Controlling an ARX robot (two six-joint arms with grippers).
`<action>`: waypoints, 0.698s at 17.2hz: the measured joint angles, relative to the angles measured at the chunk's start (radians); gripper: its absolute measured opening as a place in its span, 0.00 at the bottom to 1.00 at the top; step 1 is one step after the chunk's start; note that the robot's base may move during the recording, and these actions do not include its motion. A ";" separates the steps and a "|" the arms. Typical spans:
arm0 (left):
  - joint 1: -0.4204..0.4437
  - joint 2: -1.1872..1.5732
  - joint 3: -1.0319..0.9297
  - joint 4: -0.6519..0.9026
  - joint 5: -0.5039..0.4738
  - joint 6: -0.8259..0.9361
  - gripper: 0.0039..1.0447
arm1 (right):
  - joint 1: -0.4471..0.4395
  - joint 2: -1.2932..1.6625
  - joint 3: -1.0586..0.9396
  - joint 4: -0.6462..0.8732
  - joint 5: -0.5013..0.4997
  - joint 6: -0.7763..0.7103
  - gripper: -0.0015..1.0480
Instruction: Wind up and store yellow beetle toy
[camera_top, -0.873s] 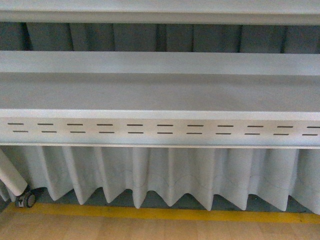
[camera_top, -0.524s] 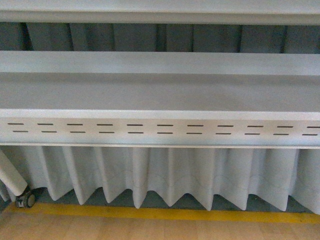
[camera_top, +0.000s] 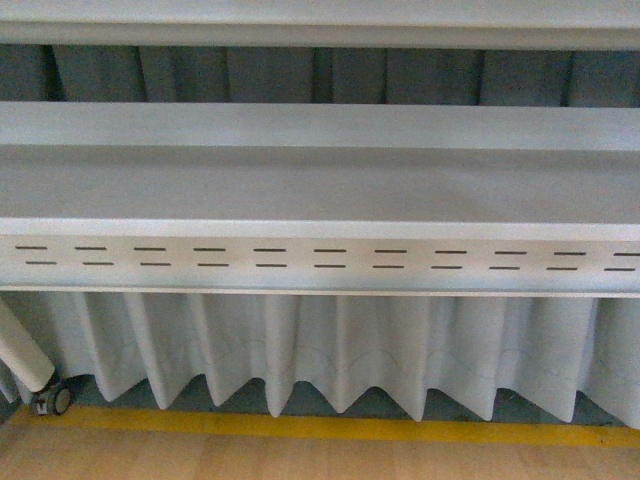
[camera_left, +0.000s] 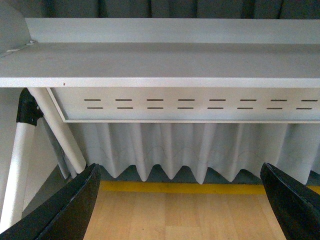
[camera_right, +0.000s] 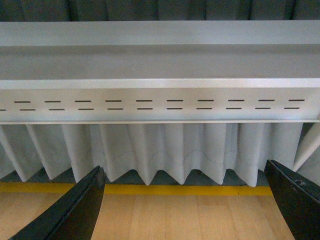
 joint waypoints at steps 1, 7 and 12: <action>0.000 0.000 0.000 0.000 0.000 0.000 0.94 | 0.000 0.000 0.000 0.000 0.000 0.000 0.94; 0.000 0.000 0.000 0.000 0.000 0.000 0.94 | 0.000 0.000 0.000 0.000 0.000 0.000 0.94; 0.000 0.000 0.000 0.000 0.000 0.000 0.94 | 0.000 0.000 0.000 0.000 0.000 0.000 0.94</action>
